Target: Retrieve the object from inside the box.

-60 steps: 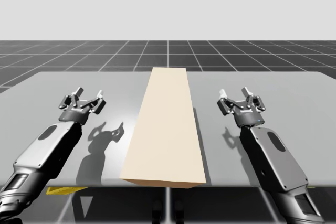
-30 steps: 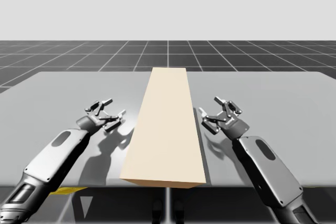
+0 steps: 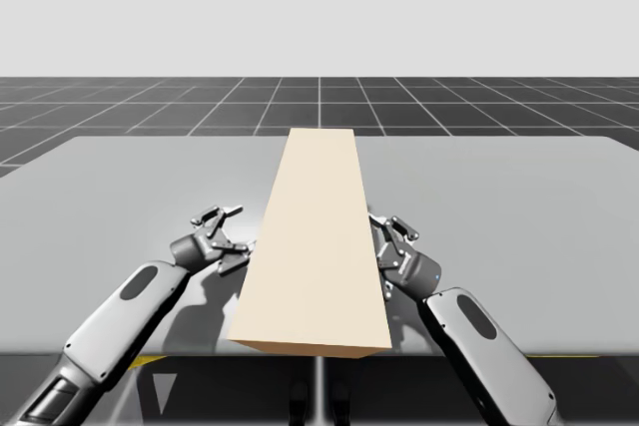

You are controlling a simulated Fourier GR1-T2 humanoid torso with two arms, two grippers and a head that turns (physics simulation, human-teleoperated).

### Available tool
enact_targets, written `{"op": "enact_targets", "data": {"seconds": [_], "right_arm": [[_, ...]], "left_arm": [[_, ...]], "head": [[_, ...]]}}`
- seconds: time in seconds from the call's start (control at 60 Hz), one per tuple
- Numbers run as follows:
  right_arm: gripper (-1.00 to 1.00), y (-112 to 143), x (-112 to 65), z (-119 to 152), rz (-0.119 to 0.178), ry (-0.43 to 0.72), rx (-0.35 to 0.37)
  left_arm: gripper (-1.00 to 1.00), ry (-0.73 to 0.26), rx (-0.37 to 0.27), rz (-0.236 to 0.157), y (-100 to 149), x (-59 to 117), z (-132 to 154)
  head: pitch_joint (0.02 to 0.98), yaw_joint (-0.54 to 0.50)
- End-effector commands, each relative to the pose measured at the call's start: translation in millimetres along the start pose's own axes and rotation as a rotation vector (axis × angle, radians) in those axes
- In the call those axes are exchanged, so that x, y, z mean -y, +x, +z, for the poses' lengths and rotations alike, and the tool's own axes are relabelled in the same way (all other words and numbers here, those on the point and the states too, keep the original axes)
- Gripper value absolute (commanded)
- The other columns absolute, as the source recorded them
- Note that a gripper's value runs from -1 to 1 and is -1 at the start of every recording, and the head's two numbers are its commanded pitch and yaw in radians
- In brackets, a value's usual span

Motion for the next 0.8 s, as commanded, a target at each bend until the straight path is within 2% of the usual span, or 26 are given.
{"op": "enact_targets", "data": {"seconds": [0.017,0.05,0.133,0.167,0.183,0.2,0.217,0.233,0.267,0.35,0.417,0.45,0.517,0.65,0.7,0.75,0.8], "right_arm": [[-1.00,-10.4,-6.7,-6.0,-0.036,0.053,0.005],[-1.00,-14.8,-6.5,-10.1,-0.047,0.058,0.004],[-1.00,-27.7,-3.6,-20.2,-0.039,0.063,-0.001],[-1.00,-30.8,-3.0,-23.5,-0.055,0.061,-0.019],[-1.00,-34.3,-2.2,-26.6,-0.034,0.063,-0.019],[-1.00,-35.4,-1.8,-27.8,-0.032,0.065,-0.018],[-1.00,-36.2,-1.6,-29.0,-0.037,0.063,-0.023],[-1.00,-38.1,-1.3,-32.4,-0.059,0.058,-0.039],[-1.00,-40.6,-0.9,-35.7,-0.059,0.060,-0.046],[-1.00,-49.2,-1.3,-46.3,-0.084,0.074,-0.068],[-1.00,-55.2,-1.9,-54.1,-0.089,0.086,-0.089],[-1.00,-57.1,-2.0,-57.6,-0.081,0.089,-0.094],[-1.00,-59.3,-1.6,-66.5,-0.091,0.100,-0.105],[-1.00,-64.8,0.5,-84.5,-0.085,0.107,-0.131],[-1.00,-66.0,0.7,-88.1,-0.094,0.109,-0.139],[-1.00,-68.5,0.4,-91.7,-0.080,0.109,-0.151],[-1.00,-71.3,-1.3,-94.3,-0.084,0.101,-0.184]], "left_arm": [[-1.00,-0.024,-0.014,-0.017,-3.0,7.8,-4.4],[-1.00,-0.026,-0.015,-0.021,-2.9,8.6,-4.7],[-1.00,-0.031,-0.012,-0.028,-2.2,8.9,-4.4],[-1.00,-0.031,-0.010,-0.030,-1.9,8.8,-4.2],[-1.00,-0.032,-0.009,-0.031,-1.8,8.8,-4.0],[-1.00,-0.032,-0.009,-0.032,-1.8,8.8,-3.9],[-1.00,-0.032,-0.009,-0.033,-1.8,8.9,-3.8],[-1.00,-0.033,-0.010,-0.038,-1.7,9.2,-3.7],[-1.00,-0.035,-0.010,-0.041,-1.5,9.5,-3.6],[-1.00,-0.039,-0.009,-0.049,-0.8,10.3,-3.1],[-1.00,-0.042,-0.010,-0.051,-0.7,10.6,-2.7],[-1.00,-0.042,-0.009,-0.053,-0.7,10.4,-2.4],[-1.00,-0.041,-0.008,-0.057,-0.4,10.3,-1.8],[-1.00,-0.039,-0.007,-0.065,-0.1,9.8,-0.6],[-1.00,-0.039,-0.007,-0.067,0.0,9.5,-0.3],[-1.00,-0.039,-0.006,-0.067,0.3,9.0,0.1],[-1.00,-0.038,-0.004,-0.067,0.6,8.5,0.6]], "head": [[0.078,-0.04],[0.081,-0.04],[0.088,-0.05],[0.091,-0.05],[0.097,-0.05],[0.098,-0.05],[0.099,-0.05],[0.104,-0.05],[0.109,-0.05],[0.120,-0.05],[0.128,-0.05],[0.132,-0.05],[0.139,-0.05],[0.150,-0.05],[0.152,-0.05],[0.155,-0.05],[0.157,-0.05]]}}
